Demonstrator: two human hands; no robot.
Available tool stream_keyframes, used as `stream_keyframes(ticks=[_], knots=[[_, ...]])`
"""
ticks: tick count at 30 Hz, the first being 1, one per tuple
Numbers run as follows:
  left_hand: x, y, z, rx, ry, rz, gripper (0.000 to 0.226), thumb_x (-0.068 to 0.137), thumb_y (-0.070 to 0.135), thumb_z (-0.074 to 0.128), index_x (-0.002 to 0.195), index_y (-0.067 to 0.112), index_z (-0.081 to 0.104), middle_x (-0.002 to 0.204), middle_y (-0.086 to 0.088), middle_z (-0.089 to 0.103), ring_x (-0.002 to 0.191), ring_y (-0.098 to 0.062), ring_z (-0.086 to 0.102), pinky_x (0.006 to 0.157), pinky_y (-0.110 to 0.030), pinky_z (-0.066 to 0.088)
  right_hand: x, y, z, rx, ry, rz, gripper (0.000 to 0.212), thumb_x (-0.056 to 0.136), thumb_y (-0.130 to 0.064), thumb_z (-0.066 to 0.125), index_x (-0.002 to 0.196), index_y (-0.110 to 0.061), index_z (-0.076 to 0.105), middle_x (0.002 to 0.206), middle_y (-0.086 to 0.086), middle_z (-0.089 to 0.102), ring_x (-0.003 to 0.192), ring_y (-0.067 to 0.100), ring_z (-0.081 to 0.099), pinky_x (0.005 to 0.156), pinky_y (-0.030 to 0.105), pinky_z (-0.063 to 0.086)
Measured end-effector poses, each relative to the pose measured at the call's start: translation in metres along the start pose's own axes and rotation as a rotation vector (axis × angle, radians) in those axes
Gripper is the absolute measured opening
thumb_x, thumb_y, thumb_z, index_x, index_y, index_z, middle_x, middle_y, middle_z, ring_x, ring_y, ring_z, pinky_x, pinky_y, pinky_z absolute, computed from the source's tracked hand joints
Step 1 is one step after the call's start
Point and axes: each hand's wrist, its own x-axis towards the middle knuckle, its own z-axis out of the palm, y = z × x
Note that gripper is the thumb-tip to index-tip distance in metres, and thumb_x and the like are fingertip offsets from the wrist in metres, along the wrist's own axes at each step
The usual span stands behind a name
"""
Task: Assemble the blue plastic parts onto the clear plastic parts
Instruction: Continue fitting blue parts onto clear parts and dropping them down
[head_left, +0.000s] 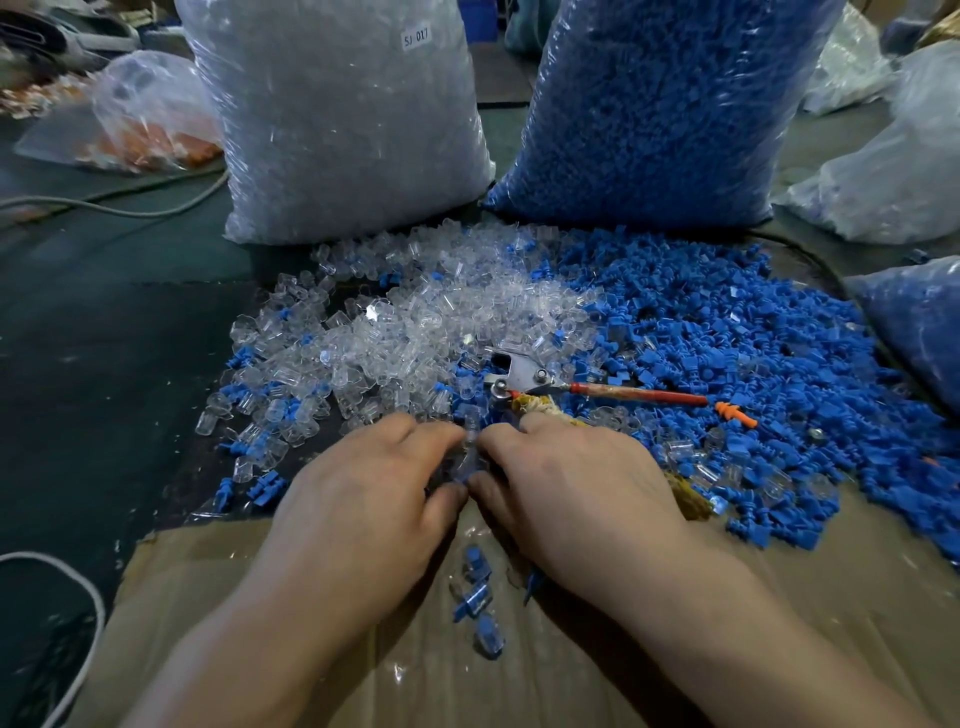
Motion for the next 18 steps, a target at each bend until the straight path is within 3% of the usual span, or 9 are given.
stream_keyframes(ticks=[4,8,10,15,18], knots=[[0.001,0.0036,0.0025,-0.128,0.053,0.006,0.037,0.09,0.048,0.055,0.126,0.041,0.061,0.11,0.019,0.058,0.102,-0.004,0.055,0.088,-0.025,0.046,-0.001,0.0022,0.0009,0.057,0.033,-0.011,0.011,0.098,-0.039,0.046,0.095,-0.03,0.051,0.077,-0.01,0.034,0.071,0.02,0.056,0.049,0.033,0.021],[-0.0001,0.0031,0.0047,-0.212,0.118,0.025,0.032,0.088,0.037,0.065,0.119,0.036,0.069,0.106,0.018,0.062,0.098,-0.006,0.059,0.087,-0.03,0.05,-0.0024,0.0014,-0.0009,0.118,0.048,-0.011,0.017,0.099,-0.037,0.045,0.086,-0.033,0.034,0.075,-0.011,0.034,0.065,0.016,0.037,0.047,0.03,0.016],[-0.0013,0.0012,0.0063,-0.248,0.153,0.039,0.029,0.087,0.031,0.071,0.117,0.032,0.071,0.104,0.016,0.063,0.095,-0.007,0.061,0.084,-0.031,0.052,-0.0033,0.0012,-0.0016,0.14,0.032,-0.007,0.018,0.1,-0.036,0.043,0.087,-0.032,0.031,0.075,-0.011,0.034,0.067,0.016,0.038,0.047,0.027,0.014],[-0.0005,-0.0021,0.0099,-0.281,0.208,0.044,0.027,0.087,0.027,0.071,0.114,0.032,0.072,0.1,0.02,0.061,0.091,0.001,0.056,0.078,-0.009,0.04,-0.0051,0.0019,-0.0024,0.248,0.052,0.019,0.02,0.1,-0.047,0.037,0.101,-0.031,0.049,0.091,-0.011,0.054,0.073,0.016,0.048,0.059,0.033,0.027],[-0.0005,-0.0017,0.0098,-0.303,0.231,0.018,0.023,0.085,0.031,0.071,0.108,0.034,0.07,0.095,0.025,0.057,0.097,0.006,0.054,0.072,-0.007,0.039,-0.0053,0.0025,-0.0025,0.295,0.054,0.043,0.017,0.099,-0.047,0.04,0.102,-0.033,0.049,0.09,-0.011,0.056,0.074,0.015,0.051,0.061,0.033,0.03]])
